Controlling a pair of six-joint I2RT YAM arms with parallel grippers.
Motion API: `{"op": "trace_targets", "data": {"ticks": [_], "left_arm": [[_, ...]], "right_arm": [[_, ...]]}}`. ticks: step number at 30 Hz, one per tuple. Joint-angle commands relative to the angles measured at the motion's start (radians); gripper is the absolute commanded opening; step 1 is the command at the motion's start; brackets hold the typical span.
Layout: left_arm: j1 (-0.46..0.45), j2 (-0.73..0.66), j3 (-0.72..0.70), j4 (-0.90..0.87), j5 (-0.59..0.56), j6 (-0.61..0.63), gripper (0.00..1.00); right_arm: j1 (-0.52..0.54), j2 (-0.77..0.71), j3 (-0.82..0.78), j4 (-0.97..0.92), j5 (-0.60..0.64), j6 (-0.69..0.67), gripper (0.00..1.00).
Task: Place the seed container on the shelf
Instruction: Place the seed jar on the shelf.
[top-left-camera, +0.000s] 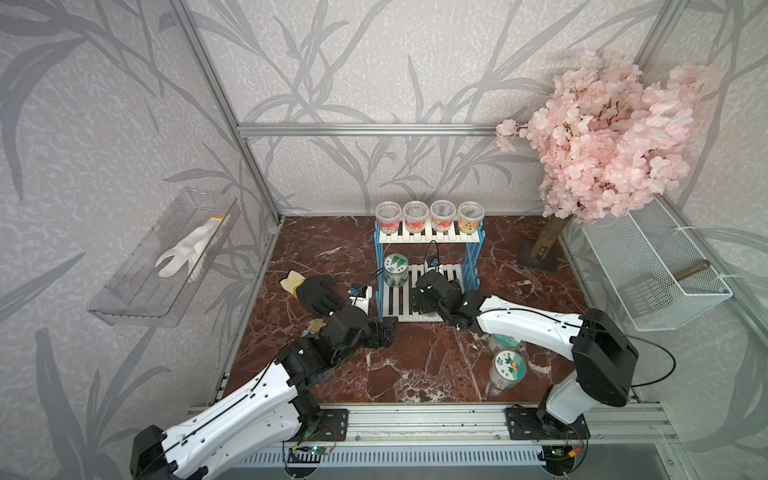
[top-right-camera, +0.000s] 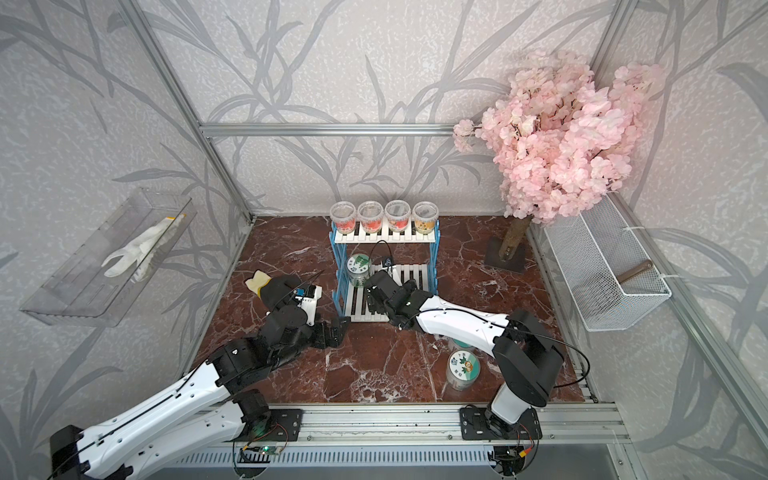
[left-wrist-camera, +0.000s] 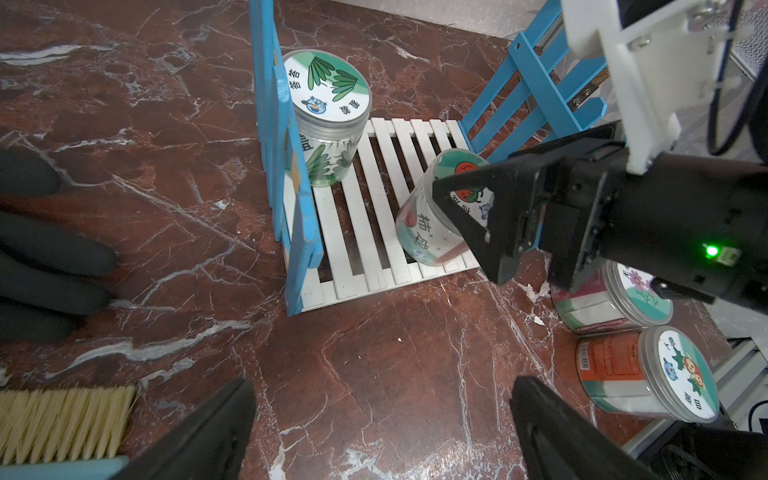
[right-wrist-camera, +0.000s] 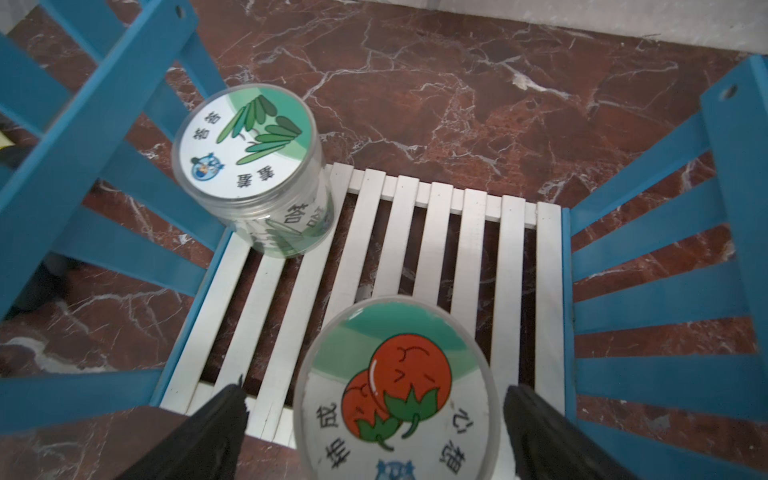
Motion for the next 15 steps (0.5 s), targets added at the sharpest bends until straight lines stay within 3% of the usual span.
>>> {"op": "trace_targets", "data": {"ticks": [1,6,12,15], "left_arm": [[0.006,-0.002,0.021,-0.018,0.008,0.003,1.00],[0.006,-0.006,0.015,-0.018,0.004,0.005,1.00],[0.007,-0.003,0.014,-0.018,0.004,0.004,1.00],[0.007,-0.003,0.018,-0.022,0.004,0.005,1.00]], "right_arm": [[-0.020,0.036,0.043,-0.069,0.001,0.058,1.00],[-0.028,0.059,0.060,-0.086,-0.026,0.072,0.99],[-0.031,0.077,0.058,-0.095,-0.015,0.072,0.87],[-0.031,0.070,0.055,-0.101,-0.011,0.081,0.91]]}}
